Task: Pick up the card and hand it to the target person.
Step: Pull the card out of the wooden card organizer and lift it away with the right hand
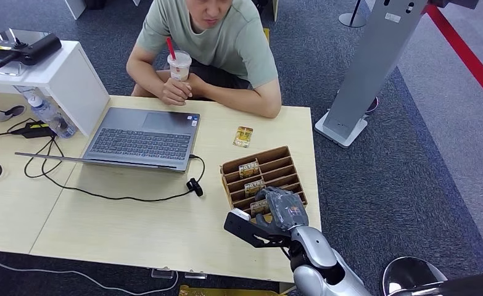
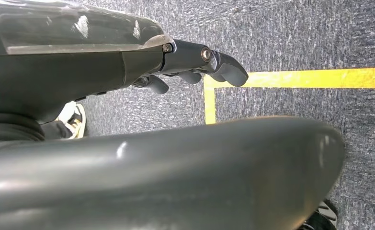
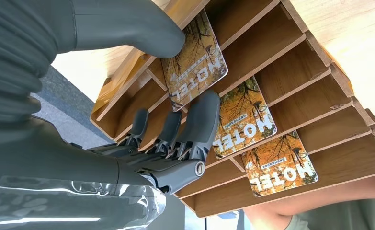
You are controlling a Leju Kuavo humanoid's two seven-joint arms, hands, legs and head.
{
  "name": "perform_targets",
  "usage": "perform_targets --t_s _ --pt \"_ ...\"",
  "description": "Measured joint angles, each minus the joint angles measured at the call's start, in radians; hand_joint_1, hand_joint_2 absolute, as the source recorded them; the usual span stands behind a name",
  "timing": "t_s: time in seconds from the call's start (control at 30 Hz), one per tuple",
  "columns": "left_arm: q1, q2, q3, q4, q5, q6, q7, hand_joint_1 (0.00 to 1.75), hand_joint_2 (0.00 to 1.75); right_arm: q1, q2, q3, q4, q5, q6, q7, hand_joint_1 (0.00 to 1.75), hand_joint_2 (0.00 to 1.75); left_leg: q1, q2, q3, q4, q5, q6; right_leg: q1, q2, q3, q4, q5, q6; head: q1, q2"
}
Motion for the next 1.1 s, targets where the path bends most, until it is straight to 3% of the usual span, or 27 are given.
perform_targets --t_s 0.9,1.1 --pt "0.0 0.0 0.0 0.0 0.0 0.0 0.005 0.0 0.0 0.0 -0.001 0.0 0.0 -0.011 0.001 0.001 0.72 1.75 0.0 0.0 0.0 0.0 0.0 0.0 0.0 0.0 0.0 0.0 0.0 0.0 0.0 0.0" --pt "0.0 0.0 0.0 0.0 0.0 -0.001 0.005 0.0 0.0 0.0 -0.001 0.0 0.0 -0.012 0.002 0.006 0.75 1.75 0.0 0.0 0.0 0.0 0.0 0.0 0.0 0.0 0.0 0.0 0.0 0.0 0.0 0.0"
